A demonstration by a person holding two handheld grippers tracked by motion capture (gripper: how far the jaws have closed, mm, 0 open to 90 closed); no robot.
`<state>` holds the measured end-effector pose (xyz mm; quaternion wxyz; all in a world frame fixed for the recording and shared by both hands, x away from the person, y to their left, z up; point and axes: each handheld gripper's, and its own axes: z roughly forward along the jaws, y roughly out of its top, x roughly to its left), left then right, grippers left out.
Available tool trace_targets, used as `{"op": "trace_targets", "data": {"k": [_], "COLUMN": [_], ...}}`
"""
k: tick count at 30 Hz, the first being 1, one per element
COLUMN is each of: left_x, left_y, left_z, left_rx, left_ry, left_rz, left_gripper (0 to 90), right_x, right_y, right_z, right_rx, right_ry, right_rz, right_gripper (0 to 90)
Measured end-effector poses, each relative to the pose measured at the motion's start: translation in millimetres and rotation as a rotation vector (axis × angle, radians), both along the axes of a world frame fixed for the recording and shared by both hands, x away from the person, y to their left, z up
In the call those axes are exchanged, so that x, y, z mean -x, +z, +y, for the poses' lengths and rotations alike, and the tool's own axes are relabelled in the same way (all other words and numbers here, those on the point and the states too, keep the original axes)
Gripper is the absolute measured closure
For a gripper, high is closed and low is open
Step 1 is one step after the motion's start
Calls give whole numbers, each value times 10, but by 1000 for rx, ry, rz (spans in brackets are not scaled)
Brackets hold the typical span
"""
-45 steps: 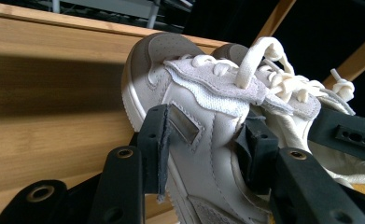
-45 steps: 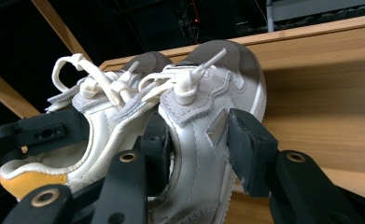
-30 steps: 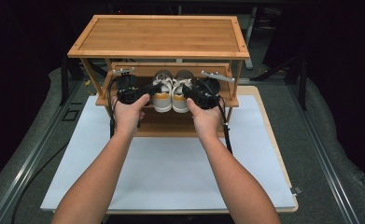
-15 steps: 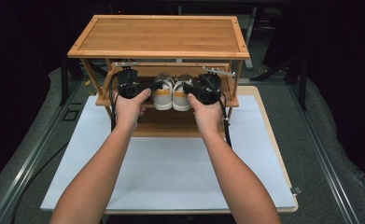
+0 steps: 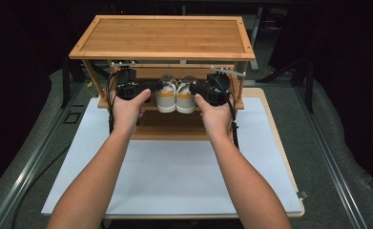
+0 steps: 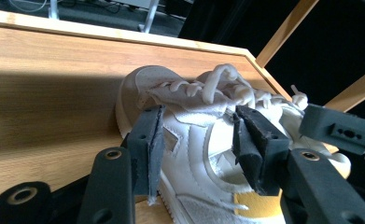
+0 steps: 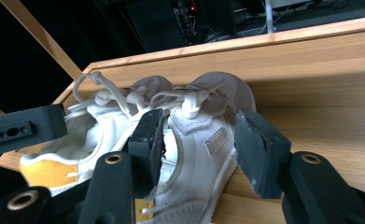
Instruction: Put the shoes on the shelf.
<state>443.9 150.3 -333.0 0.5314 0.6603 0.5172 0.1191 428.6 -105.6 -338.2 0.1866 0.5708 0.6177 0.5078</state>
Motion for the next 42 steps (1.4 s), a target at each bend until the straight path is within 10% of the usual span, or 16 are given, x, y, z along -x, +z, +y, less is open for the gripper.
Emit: {"op": "trace_targets", "data": {"k": [30,42], "left_x": [294,220], "left_y": [-68,-267], "left_z": [355,319], "left_rx": [-43,-45], "left_ry": [-19,-23], "left_rz": [-32,-8], "left_gripper": [522,712], "right_x": [330,282], "right_y": [16,-137], "right_z": [-239,-251], "right_rx": [88,100], "right_ry": [39,35], "right_rz": [-61,-38], "right_gripper": [646,740]}}
